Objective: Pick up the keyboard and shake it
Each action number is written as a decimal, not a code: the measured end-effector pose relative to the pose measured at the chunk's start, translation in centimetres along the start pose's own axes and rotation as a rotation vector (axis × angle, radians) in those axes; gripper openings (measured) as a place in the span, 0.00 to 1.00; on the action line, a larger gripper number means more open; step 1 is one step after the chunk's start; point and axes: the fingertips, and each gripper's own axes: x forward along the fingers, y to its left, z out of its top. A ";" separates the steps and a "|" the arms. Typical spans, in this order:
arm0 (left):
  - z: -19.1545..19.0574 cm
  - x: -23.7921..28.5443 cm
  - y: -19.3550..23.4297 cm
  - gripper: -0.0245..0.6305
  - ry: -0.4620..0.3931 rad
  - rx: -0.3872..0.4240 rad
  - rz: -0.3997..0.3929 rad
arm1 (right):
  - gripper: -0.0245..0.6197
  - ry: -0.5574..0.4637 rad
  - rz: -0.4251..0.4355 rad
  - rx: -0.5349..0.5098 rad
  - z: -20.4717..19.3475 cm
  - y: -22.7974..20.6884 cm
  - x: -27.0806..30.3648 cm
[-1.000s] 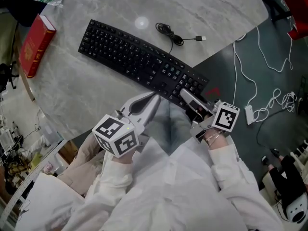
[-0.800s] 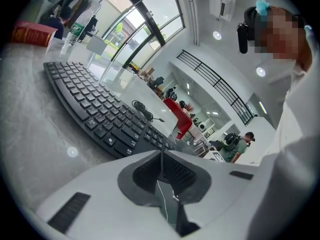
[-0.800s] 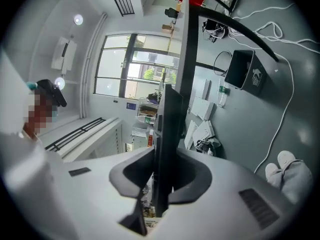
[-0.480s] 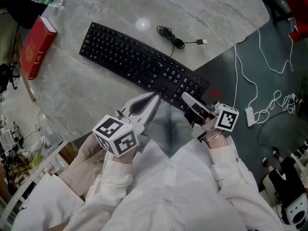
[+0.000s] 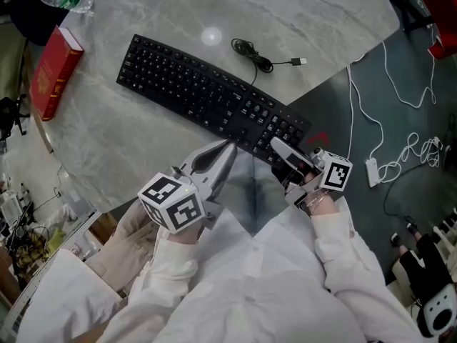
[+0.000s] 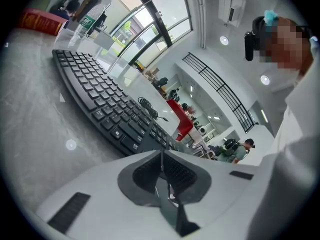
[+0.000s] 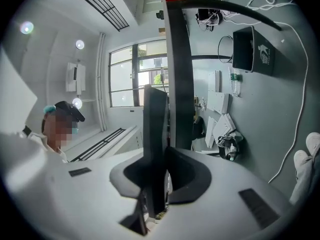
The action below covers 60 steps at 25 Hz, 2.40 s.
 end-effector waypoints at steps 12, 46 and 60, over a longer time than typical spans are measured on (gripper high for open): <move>-0.7 -0.4 1.1 0.07 0.010 -0.030 0.019 | 0.17 -0.015 0.089 0.031 0.1 -0.1 0.0; 3.6 -3.8 5.4 0.32 -0.054 0.045 0.154 | 0.17 -0.059 0.209 0.068 0.2 -0.7 -0.2; 7.1 -4.9 8.4 0.39 -0.152 0.034 0.206 | 0.17 -0.064 0.240 0.075 0.3 -1.2 -0.2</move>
